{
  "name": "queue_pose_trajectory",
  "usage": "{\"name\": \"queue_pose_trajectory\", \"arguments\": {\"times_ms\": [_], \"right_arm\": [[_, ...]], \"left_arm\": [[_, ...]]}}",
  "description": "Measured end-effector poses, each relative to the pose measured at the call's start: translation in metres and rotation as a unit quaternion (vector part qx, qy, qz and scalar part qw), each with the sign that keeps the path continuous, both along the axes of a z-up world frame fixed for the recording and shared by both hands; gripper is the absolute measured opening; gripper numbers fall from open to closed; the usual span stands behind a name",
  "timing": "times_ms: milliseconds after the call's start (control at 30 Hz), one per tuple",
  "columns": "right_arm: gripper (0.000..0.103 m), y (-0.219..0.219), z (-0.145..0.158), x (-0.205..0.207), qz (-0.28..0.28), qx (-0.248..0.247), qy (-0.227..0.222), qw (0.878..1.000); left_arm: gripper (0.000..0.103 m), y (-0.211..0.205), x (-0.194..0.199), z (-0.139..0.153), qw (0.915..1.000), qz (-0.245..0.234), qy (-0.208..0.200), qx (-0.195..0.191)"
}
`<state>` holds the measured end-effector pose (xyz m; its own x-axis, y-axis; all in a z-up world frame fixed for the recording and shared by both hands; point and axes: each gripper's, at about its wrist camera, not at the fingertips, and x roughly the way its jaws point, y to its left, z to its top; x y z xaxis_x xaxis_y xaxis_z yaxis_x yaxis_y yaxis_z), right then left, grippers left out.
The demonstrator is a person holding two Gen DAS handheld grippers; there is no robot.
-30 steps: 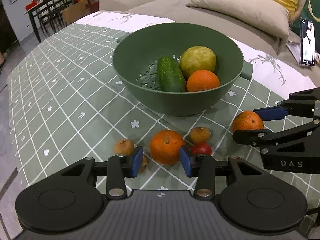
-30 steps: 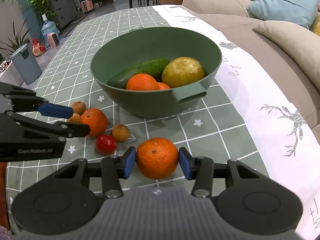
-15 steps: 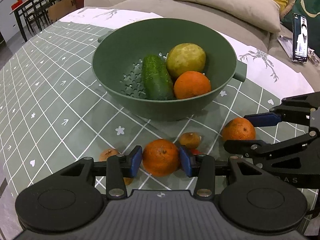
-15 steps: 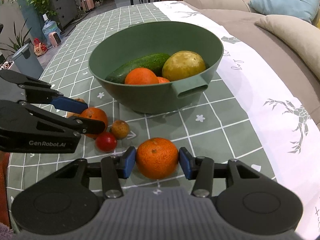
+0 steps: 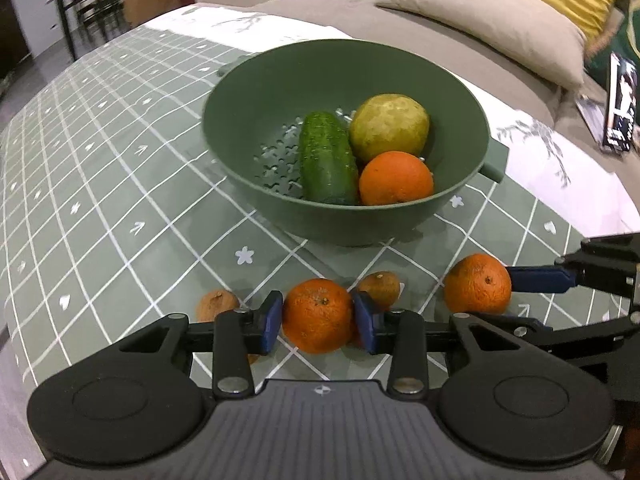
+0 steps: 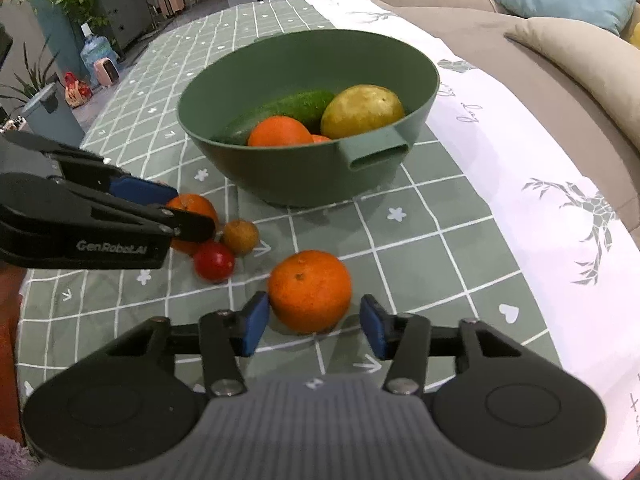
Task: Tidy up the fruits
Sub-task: 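Carry both oranges over the green colander and release them inside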
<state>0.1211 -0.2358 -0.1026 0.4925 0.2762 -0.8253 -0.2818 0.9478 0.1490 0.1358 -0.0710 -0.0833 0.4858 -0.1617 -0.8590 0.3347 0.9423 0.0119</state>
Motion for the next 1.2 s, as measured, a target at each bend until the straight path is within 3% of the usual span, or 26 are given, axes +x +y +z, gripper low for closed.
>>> {"name": "queue_pose_trajectory", "arguments": {"times_ms": [333,567,800,1200], "right_arm": [[0.040,-0.004,0.012,-0.009,-0.015,0.002,-0.013,1.000],[0.040,-0.009,0.046,-0.018,-0.022,0.019,-0.053,0.998],[0.040,-0.014,0.081,-0.005,-0.023,0.039,-0.096,0.994],[0.040,-0.010,0.088,0.061,0.014,0.007,-0.117,0.993]], "left_arm": [[0.043,0.013,-0.019,0.033,0.9977,0.039,-0.034,-0.043],[0.043,0.026,-0.029,0.069,0.9920,0.061,-0.052,-0.098],[0.043,0.027,-0.012,0.094,0.9878,0.062,-0.061,-0.130],[0.043,0.010,0.045,0.089,0.9911,0.067,-0.052,-0.103]]}}
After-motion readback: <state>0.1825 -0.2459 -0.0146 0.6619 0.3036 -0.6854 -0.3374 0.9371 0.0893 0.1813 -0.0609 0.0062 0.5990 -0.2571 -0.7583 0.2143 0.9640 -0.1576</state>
